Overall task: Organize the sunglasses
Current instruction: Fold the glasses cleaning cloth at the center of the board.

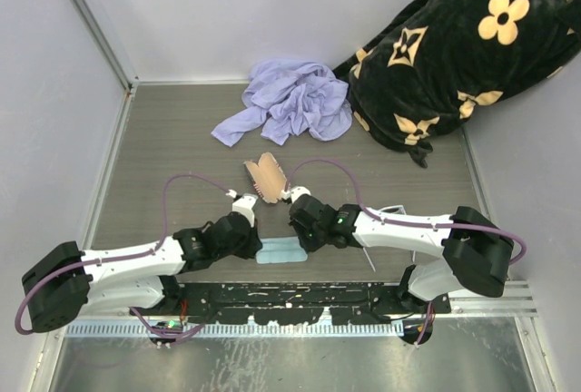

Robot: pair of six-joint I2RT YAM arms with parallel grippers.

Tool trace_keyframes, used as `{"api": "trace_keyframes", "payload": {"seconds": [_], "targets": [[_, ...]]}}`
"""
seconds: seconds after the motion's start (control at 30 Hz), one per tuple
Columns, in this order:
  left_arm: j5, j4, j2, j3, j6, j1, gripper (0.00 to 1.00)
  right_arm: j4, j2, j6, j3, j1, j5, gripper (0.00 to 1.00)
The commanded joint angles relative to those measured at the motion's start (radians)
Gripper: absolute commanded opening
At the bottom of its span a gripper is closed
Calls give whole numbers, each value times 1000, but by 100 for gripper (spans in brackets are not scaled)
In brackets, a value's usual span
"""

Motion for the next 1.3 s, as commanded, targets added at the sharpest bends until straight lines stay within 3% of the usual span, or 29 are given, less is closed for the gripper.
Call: {"api": "trace_keyframes", "payload": {"seconds": [0.0, 0.47, 0.7, 0.83, 1.07, 1.27], "targets": [[12, 49, -25, -12, -8, 2, 0, 9, -16, 14, 3, 10, -16, 0], [22, 45, -37, -28, -21, 3, 0, 5, 18, 14, 9, 24, -26, 0], [38, 48, -57, -40, -24, 1, 13, -1, 15, 16, 5, 30, -27, 1], [45, 40, -90, -51, -32, 1, 22, -6, 10, 19, 5, 32, -29, 10], [54, -4, -165, -69, -50, 1, 33, -31, -26, 26, -3, 33, -25, 35], [-27, -120, -268, -55, -105, 2, 46, -90, -111, 37, 14, 32, 40, 40]]}}
